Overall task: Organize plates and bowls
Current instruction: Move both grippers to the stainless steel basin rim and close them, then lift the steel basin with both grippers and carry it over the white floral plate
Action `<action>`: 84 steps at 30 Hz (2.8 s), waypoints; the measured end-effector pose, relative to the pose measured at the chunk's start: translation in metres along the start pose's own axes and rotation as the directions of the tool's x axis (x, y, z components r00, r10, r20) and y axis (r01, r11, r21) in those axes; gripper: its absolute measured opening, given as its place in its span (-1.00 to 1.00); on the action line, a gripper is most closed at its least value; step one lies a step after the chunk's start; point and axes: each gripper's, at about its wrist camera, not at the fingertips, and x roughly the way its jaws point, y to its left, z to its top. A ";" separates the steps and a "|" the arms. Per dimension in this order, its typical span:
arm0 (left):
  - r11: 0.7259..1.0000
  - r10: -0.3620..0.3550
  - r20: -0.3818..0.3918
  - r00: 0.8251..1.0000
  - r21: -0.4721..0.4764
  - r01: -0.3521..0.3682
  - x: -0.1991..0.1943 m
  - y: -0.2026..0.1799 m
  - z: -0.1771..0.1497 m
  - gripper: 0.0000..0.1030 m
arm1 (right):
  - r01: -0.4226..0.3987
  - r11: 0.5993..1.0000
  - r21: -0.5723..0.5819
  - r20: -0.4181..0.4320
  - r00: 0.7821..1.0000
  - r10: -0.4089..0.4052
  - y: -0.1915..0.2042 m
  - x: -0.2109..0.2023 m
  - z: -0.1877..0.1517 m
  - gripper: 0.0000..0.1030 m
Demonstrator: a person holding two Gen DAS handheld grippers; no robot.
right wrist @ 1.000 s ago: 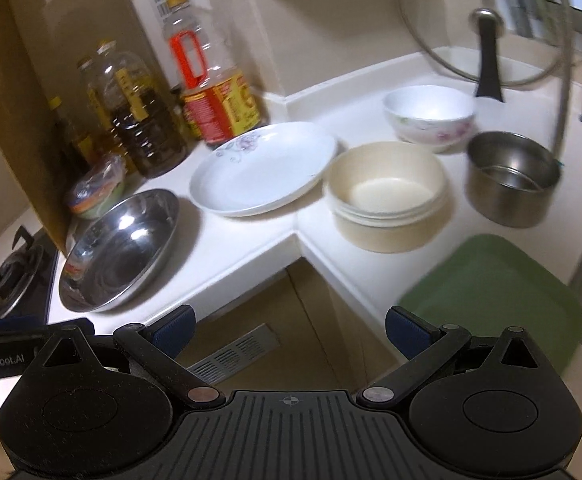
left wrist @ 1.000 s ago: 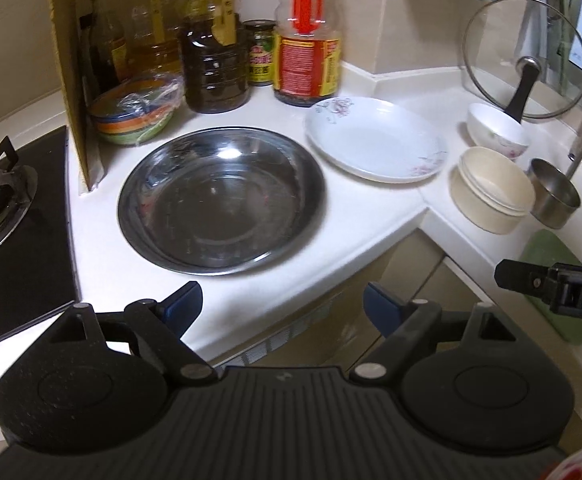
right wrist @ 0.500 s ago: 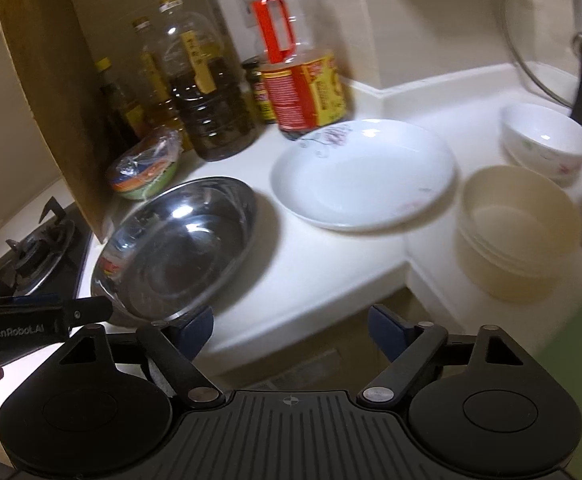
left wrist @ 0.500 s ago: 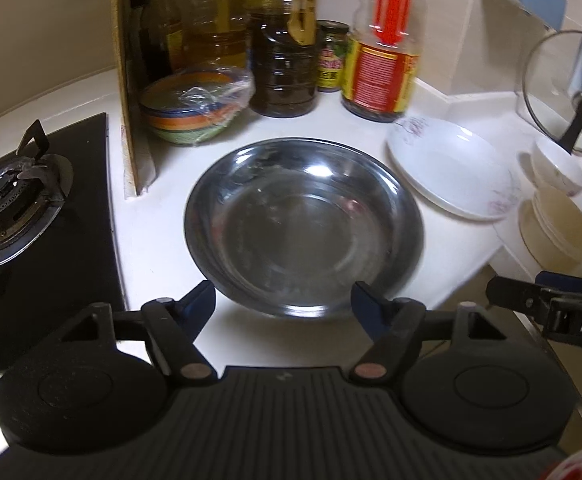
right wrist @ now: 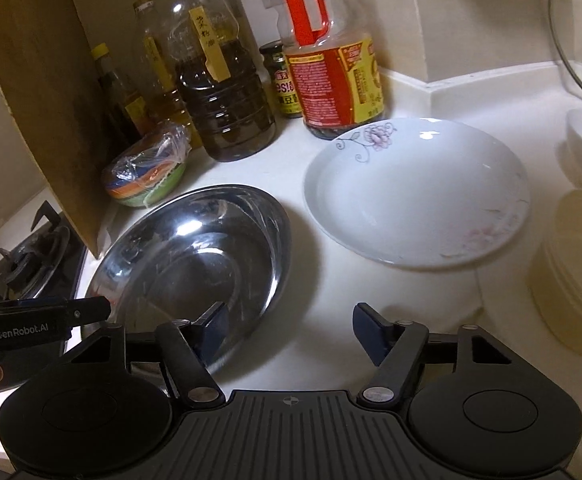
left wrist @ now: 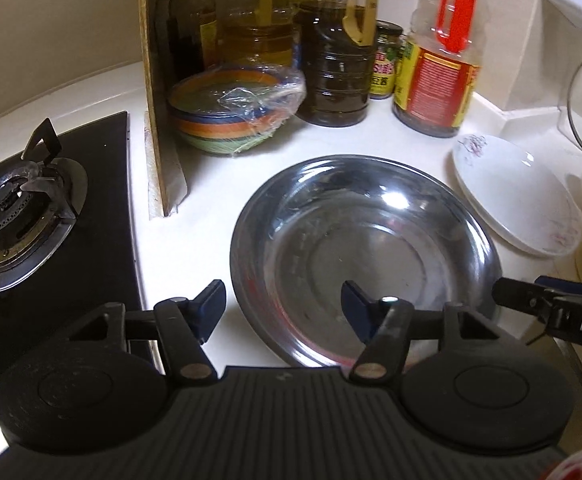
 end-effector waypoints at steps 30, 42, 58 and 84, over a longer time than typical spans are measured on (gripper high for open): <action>0.999 -0.010 -0.045 0.999 0.033 0.012 0.049 0.027 0.009 -0.72 | 0.036 0.999 -0.008 -0.001 0.999 -0.036 0.006 0.053 0.014 -0.79; 0.999 -0.037 -0.008 0.999 0.036 0.038 0.041 0.027 0.012 -0.74 | 0.043 0.999 -0.031 0.060 0.997 -0.041 0.007 0.043 0.017 -0.79; 0.995 -0.079 0.096 0.992 0.072 0.072 0.021 -0.020 0.049 -0.75 | 0.042 0.999 -0.010 0.147 0.988 -0.040 -0.024 0.006 0.046 -0.79; 0.967 -0.181 0.101 0.978 0.201 0.158 0.081 -0.157 0.077 -0.75 | 0.178 0.983 0.053 0.144 0.972 -0.184 -0.155 -0.003 0.087 -0.79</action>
